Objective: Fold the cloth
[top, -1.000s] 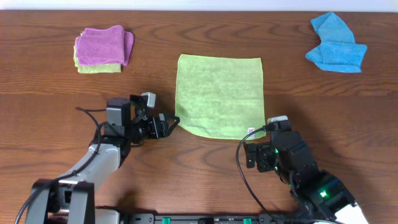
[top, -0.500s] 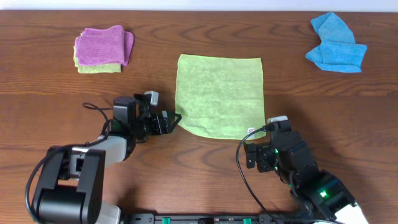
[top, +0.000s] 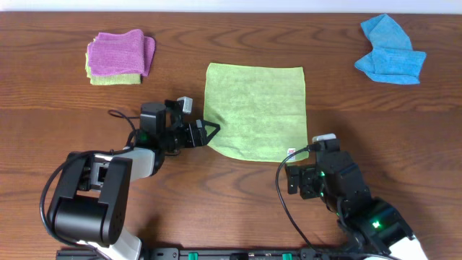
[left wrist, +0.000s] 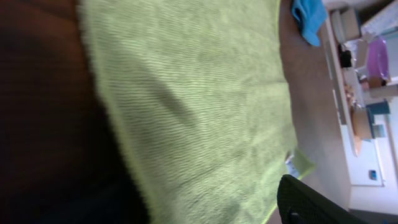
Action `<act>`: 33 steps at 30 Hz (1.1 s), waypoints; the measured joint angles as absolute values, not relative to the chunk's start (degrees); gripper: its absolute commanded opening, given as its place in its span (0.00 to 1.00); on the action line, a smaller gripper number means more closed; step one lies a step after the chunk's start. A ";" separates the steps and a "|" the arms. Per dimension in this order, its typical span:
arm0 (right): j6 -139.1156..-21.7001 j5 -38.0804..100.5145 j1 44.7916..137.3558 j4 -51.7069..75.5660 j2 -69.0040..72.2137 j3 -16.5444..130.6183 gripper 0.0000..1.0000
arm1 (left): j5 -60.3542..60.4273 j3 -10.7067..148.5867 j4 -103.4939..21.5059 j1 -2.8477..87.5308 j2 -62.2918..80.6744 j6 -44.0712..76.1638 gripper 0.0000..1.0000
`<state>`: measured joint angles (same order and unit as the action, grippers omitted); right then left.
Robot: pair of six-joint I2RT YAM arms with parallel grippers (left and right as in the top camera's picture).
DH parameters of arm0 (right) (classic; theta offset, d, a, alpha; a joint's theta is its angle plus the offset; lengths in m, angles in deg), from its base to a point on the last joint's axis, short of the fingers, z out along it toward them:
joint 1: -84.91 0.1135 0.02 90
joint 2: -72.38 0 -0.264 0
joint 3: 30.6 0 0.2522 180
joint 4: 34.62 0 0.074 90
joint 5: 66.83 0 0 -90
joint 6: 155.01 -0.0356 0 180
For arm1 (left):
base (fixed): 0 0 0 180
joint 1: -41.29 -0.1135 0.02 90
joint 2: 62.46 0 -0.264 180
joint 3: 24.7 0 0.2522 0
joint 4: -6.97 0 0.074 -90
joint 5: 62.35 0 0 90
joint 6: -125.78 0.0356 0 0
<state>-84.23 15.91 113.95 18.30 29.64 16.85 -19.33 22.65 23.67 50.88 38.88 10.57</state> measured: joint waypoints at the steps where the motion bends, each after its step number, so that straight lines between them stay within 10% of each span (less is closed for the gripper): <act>1: -84.21 15.88 113.77 18.28 29.64 16.85 0.99 | -19.79 22.76 23.71 51.10 38.97 10.24 0.79; 33: -83.82 16.98 112.72 18.39 29.31 16.85 0.99 | -34.91 24.57 9.70 51.27 41.73 11.93 0.83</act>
